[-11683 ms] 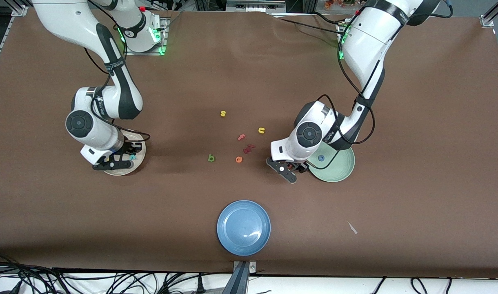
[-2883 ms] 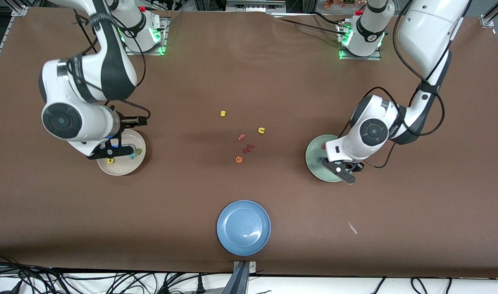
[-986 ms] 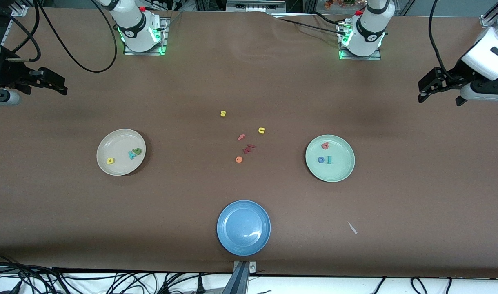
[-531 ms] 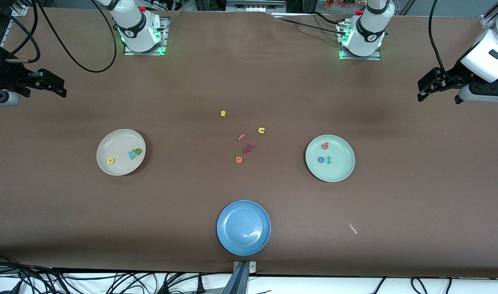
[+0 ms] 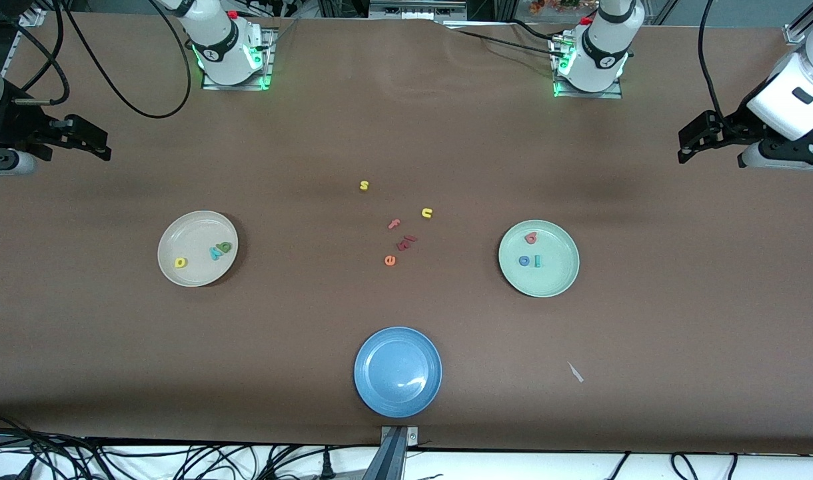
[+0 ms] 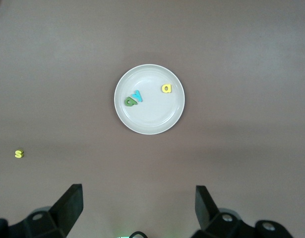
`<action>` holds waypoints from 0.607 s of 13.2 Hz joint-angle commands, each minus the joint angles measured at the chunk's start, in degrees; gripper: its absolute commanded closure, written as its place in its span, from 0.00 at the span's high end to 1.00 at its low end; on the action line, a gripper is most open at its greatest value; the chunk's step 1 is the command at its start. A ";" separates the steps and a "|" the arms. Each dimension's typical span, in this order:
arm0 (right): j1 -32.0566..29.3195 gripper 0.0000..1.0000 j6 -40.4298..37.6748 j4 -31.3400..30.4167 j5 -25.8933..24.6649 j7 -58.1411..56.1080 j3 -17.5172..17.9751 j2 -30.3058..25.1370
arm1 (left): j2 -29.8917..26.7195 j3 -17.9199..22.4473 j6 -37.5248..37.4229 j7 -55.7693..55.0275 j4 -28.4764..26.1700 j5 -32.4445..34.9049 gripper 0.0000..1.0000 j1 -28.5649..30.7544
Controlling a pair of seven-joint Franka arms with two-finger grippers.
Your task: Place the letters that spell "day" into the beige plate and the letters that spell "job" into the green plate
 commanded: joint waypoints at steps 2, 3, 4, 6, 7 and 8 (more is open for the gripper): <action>-0.90 1.00 0.14 -1.09 -0.15 -0.69 0.71 -1.04 | 1.00 -0.09 -5.06 -0.20 5.53 -1.32 1.00 0.37; -1.07 1.00 0.14 -1.18 -0.24 -0.77 0.71 -1.04 | 1.00 -0.18 -5.50 -0.20 5.53 -1.32 1.00 0.45; -1.16 1.00 0.14 -1.18 -0.24 -0.69 0.71 -1.04 | 1.09 -0.10 -5.59 -0.38 5.53 -1.41 1.00 0.54; -1.60 1.00 0.23 -1.18 -0.33 -0.60 0.88 -1.04 | 1.00 -0.01 -5.77 -0.38 6.06 -1.41 1.00 0.54; -1.78 1.00 0.23 -1.18 -0.33 -0.60 0.89 -1.04 | 1.09 -0.09 -5.77 -0.38 6.49 -1.41 1.00 0.54; -1.87 1.00 0.23 -1.18 -0.33 -0.60 0.89 -1.04 | 1.09 -0.09 -5.77 -0.38 6.50 -1.32 1.00 0.54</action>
